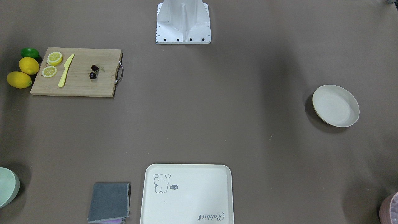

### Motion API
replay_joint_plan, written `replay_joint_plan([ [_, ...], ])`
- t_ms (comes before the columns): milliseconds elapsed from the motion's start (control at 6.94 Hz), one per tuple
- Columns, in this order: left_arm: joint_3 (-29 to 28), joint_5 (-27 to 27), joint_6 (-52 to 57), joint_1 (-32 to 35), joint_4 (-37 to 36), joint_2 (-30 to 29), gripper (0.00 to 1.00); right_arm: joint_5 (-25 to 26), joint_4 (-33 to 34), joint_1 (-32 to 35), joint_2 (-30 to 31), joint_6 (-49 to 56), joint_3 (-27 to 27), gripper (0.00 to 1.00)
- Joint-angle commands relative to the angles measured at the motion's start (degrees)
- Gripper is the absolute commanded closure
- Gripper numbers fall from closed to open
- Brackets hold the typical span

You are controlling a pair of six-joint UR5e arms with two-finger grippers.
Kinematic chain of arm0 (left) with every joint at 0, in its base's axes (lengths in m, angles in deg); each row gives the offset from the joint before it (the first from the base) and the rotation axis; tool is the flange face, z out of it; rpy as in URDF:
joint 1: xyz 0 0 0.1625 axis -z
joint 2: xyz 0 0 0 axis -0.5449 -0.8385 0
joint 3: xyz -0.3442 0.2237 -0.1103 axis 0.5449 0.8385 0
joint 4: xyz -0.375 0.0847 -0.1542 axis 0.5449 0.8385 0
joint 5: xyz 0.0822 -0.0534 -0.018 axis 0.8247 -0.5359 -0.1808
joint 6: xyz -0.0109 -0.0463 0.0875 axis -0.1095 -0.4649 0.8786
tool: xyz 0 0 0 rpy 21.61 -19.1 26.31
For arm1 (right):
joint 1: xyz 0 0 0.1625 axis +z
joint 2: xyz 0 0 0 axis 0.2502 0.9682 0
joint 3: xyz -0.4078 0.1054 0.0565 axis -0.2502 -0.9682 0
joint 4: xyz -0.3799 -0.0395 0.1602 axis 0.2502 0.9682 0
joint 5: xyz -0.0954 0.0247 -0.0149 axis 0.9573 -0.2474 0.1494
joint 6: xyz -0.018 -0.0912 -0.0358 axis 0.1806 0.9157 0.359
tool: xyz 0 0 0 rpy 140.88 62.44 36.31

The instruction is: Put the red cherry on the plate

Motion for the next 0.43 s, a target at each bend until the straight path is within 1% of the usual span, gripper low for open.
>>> replay_joint_plan([
  [0,0.5,0.0,0.1,0.5,-0.2,0.5,0.01,-0.1,0.0,1.6,0.5,-0.1,0.1,0.0],
  [288,0.7,-0.1,0.1,0.5,-0.2,1.0,0.01,-0.1,0.0,1.6,0.6,-0.1,0.0,0.0],
])
